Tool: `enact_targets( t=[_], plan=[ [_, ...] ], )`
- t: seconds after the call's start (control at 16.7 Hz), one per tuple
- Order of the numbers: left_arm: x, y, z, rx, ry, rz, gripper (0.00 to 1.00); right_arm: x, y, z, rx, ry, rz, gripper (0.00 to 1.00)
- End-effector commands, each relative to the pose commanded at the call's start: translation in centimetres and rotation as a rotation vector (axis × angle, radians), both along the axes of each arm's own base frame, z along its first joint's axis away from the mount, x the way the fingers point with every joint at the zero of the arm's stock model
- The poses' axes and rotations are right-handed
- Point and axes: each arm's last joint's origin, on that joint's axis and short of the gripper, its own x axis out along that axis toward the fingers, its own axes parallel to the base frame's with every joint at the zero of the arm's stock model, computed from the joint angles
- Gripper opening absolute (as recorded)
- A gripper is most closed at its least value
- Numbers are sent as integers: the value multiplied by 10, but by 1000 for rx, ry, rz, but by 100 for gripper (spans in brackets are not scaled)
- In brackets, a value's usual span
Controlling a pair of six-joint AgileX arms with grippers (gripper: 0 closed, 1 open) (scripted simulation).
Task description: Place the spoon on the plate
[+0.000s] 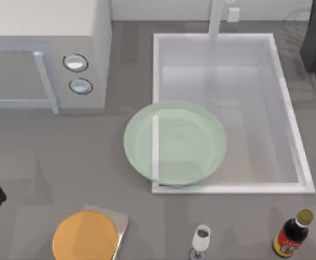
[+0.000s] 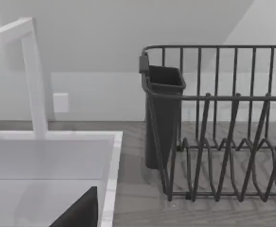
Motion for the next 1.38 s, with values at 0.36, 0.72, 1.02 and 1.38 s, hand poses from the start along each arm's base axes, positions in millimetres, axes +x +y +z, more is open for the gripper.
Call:
enact_targets(
  t=[0.36,0.72,1.02,1.38],
  plan=[
    [0,0,0,0,0,0,100,2,-2,14,-78,105,-16,100],
    [0,0,0,0,0,0,100,31,-12,51,-319,548,7,100],
    [0,0,0,0,0,0,100,88,-29,63,-488,1016,171,100],
    [0,0,0,0,0,0,100,151,-55,42,-552,1415,454,100]
  ],
)
